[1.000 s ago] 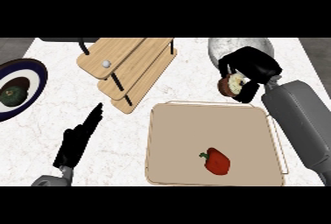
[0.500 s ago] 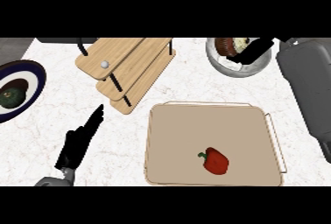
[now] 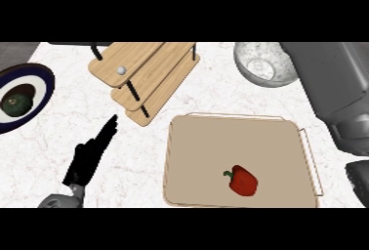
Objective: Pick the cupcake from the tray and place it in the tiered shelf
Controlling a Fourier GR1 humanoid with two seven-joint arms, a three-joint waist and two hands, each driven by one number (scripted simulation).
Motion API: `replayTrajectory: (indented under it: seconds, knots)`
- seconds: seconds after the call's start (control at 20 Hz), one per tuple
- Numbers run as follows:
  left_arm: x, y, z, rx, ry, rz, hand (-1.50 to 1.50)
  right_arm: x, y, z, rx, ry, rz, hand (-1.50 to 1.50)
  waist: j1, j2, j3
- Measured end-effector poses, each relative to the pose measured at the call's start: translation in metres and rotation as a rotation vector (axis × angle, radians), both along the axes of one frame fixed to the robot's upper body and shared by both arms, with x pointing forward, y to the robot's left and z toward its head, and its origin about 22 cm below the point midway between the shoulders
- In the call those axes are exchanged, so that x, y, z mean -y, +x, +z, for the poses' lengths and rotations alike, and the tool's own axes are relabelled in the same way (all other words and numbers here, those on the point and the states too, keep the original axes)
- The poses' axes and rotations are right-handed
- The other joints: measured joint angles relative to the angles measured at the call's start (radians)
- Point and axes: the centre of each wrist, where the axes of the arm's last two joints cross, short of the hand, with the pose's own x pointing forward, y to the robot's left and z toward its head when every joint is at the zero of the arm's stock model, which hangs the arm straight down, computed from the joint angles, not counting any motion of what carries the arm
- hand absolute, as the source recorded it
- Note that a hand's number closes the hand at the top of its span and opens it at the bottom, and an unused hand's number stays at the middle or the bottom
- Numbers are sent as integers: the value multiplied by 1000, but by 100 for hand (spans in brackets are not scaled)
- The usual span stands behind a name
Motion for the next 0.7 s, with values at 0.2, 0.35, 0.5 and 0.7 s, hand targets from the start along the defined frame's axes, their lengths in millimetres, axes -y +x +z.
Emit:
replayTrajectory:
  seconds: [0.2,0.35,0.5,0.7]
  knots:
    - [6,5,5,3,7,-15,0,-26,5,11,-2,7,-22,150,12,4,0]
    - [4,7,8,9,4,-23,0,-42,7,14,10,-9,-23,150,25,10,-1]
    - [4,9,8,14,6,-30,0,-52,9,10,19,-35,-12,150,34,16,-1]
    - [8,11,10,21,9,-47,0,-70,8,1,12,-73,10,150,50,22,-1]
